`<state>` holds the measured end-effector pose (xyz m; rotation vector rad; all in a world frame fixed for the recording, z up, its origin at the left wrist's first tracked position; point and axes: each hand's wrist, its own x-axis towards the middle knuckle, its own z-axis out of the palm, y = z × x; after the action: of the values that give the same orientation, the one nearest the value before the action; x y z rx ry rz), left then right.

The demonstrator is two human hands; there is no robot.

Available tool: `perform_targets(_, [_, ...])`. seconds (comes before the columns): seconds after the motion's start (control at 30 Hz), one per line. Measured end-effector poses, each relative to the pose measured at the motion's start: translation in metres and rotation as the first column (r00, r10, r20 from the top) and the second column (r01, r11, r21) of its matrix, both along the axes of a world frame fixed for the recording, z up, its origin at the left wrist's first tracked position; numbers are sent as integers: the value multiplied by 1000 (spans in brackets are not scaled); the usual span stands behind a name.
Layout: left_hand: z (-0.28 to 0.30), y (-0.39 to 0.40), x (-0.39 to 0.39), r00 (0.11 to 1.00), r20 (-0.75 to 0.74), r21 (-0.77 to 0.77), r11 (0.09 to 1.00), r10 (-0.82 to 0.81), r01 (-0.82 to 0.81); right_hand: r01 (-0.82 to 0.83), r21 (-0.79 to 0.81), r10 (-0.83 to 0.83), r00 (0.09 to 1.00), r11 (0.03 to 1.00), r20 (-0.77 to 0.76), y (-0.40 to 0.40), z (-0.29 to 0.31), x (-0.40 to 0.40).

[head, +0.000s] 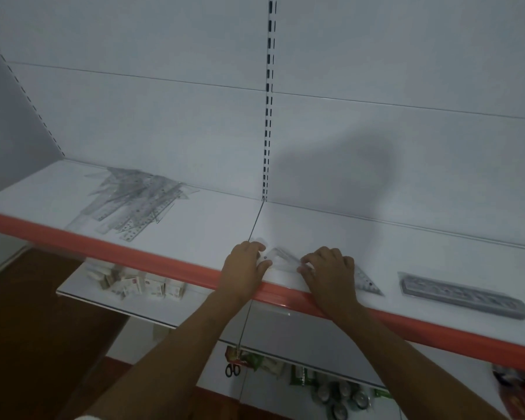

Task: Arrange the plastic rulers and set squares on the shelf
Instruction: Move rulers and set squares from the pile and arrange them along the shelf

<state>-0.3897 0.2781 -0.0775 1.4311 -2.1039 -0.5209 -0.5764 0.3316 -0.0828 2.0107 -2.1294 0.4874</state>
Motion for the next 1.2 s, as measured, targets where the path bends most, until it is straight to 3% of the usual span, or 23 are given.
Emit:
perform_targets(0.2, [-12, -2, -2, 1000, 12, -42, 999, -1, 2, 86, -52, -89, 995, 995, -52, 2, -7, 5])
perform_targets(0.5, [-15, 1, 6, 996, -48, -52, 996, -81, 78, 61, -34, -62, 998, 998, -13, 0, -14, 3])
perform_targets(0.7, [-9, 14, -3, 990, -138, -105, 994, 18, -33, 34, -40, -34, 999, 999, -8, 0, -17, 2])
perform_targets(0.93, [-2, 19, -7, 996, -78, -60, 997, 51, -56, -1, -48, 4, 998, 999, 64, 2, -17, 1])
perform_targets(1.07, [3, 22, -3, 999, 39, 16, 999, 38, -39, -5, 54, 0, 995, 999, 102, 3, -11, 2])
perform_targets(1.2, [19, 34, 30, 989, -8, -30, 988, 150, -150, 41, -16, -39, 990, 999, 137, 4, -3, 3])
